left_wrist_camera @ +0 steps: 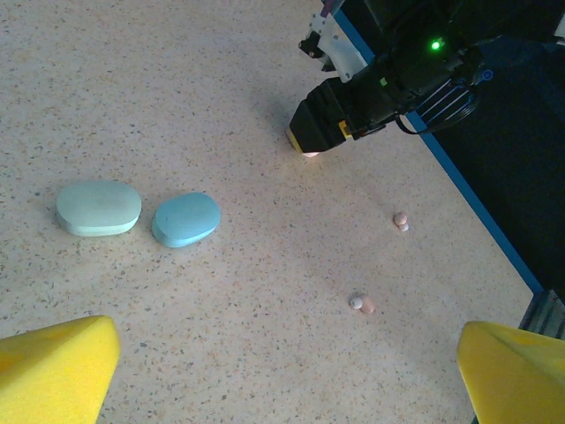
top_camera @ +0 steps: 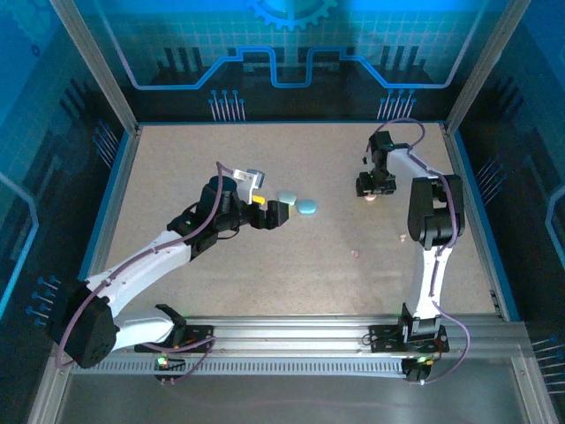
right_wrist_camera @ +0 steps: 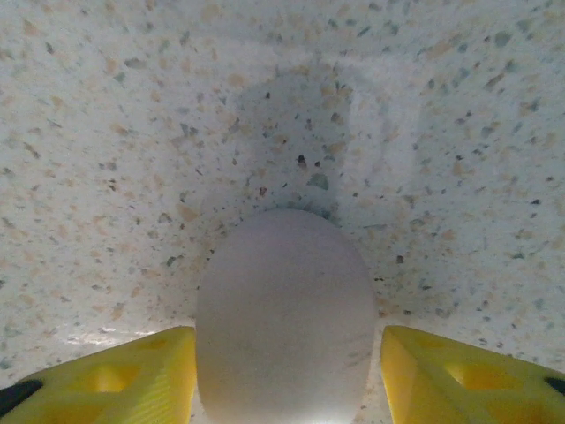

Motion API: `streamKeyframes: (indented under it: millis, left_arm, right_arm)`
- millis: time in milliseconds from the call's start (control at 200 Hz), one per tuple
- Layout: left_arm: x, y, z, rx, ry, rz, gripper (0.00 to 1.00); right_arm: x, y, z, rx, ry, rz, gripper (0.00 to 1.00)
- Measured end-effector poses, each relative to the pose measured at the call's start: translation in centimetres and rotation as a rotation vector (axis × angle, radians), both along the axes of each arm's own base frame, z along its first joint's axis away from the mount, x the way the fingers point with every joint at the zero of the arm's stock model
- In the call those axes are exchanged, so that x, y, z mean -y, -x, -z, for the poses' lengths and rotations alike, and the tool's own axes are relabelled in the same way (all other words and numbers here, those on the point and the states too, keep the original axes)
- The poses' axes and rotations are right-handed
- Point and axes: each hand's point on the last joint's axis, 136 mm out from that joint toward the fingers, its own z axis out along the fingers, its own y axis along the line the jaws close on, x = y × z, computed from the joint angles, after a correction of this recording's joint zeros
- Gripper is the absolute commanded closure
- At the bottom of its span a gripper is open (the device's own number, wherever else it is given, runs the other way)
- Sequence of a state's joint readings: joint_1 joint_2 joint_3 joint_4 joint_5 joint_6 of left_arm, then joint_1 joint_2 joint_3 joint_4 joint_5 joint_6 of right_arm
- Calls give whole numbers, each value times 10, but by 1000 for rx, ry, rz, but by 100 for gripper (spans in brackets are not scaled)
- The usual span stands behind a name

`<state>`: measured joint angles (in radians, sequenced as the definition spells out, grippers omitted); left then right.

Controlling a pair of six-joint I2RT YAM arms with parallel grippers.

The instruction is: Insert wireless bluetooth earbuds into charging case

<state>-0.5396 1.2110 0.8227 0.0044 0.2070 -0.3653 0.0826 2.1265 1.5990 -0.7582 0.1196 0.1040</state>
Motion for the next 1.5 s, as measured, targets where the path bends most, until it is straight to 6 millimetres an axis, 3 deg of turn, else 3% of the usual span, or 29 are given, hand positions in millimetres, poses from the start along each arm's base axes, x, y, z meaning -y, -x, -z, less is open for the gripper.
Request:
streamKeyframes:
  millis: [300,705,810,881,956,1056,1131,1236,1341,1501]
  left_arm:
    - [0,0,0,0,0,0,1]
    - [0,-1,-3,5,3,-1,1]
    - [0,-1,-3,4,3,-6,2]
    - [-2,-3,-3,1,3,-21,5]
    - [-4,-4,-5,-8,8,-40,8]
    - [-4,-4,-16,-4,30,-52,11]
    - [-4,-4,-29,15,53,-52,13]
    - [0,-3,-51,39,99,-37,19]
    - [5,0,-68,53,146,-3,23]
    - [16,8,-87,67,205,77,25]
  right_arm:
    - [0,-3,4,7,0,0,47]
    - [-1,-7,4,29,-3,3,67]
    - [-6,2,-2,43,-23,-5,69]
    - [-15,12,-20,75,-57,-20,69]
    - [-34,20,-58,167,-115,-64,70]
    - [-73,32,-134,383,-211,-172,72]
    - [-106,51,-195,578,-272,-308,73]
    - [-146,91,-251,787,-325,-507,73]
    - [-169,124,-267,904,-331,-672,73]
    - [-193,154,-255,960,-286,-879,73]
